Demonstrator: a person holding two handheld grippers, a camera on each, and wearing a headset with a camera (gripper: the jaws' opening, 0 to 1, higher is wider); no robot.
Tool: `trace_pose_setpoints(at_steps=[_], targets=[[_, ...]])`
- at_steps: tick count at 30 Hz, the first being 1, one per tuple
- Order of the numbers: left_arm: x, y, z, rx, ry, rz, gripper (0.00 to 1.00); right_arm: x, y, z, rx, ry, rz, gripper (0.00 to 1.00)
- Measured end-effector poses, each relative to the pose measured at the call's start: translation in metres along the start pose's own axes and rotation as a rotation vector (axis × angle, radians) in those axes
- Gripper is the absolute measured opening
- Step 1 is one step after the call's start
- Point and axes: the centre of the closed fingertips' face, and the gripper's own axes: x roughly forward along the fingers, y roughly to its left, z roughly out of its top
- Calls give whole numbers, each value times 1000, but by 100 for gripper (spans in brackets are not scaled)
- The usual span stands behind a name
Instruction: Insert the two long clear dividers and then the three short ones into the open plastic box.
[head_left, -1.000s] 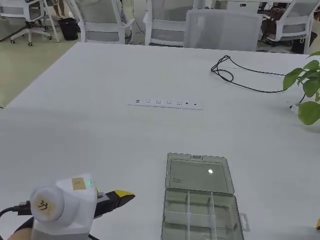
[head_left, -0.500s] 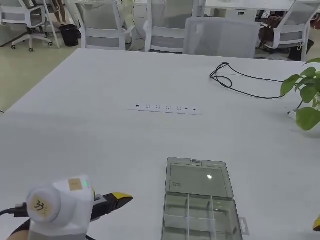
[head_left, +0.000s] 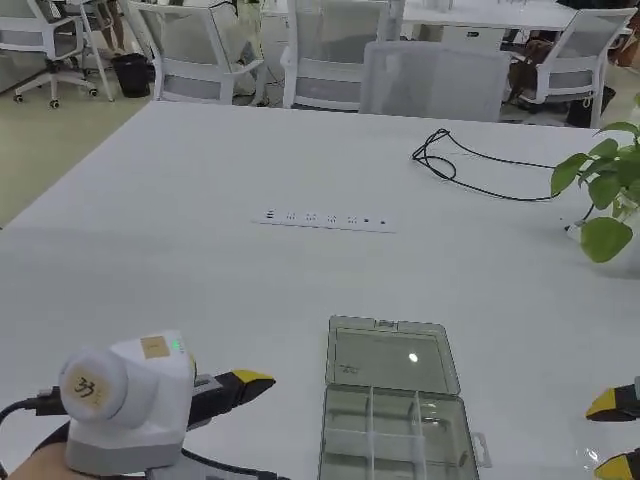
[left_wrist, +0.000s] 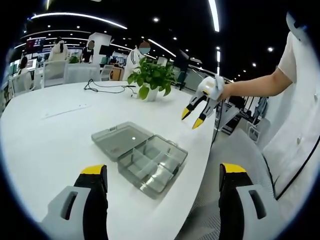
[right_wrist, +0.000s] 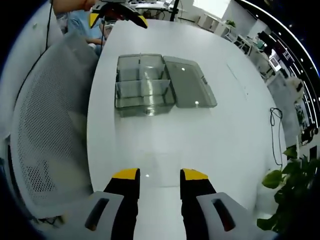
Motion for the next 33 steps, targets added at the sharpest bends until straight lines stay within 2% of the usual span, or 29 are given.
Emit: trace_pose_setpoints(at_steps=[9,14,17,23,28,31,33], targets=[[7,-9,22,-67,-59,-11,90,-19,5,52,-21,-84,-44,33],[15,-20,31,-145,-82,-40,83,-28,15,80,-49,-120,-51,33],[20,-27,37,-187,-100,-68,78,-32,20,92,-62,-131,-54,33],[31,-41,44,-221,-109,-103,74,-37,32,111,-107,-140,-54,33],[38,-50,48,-268,-113,-133,68,-41,38,122,-130,-144,-61,33],[44,-54,47,-329,-100,-144,65,-42,44,130,-145,-146,-62,33],[45,-56,49,-333,-110,-151,61,-42,47,133,-145,-147,-61,33]])
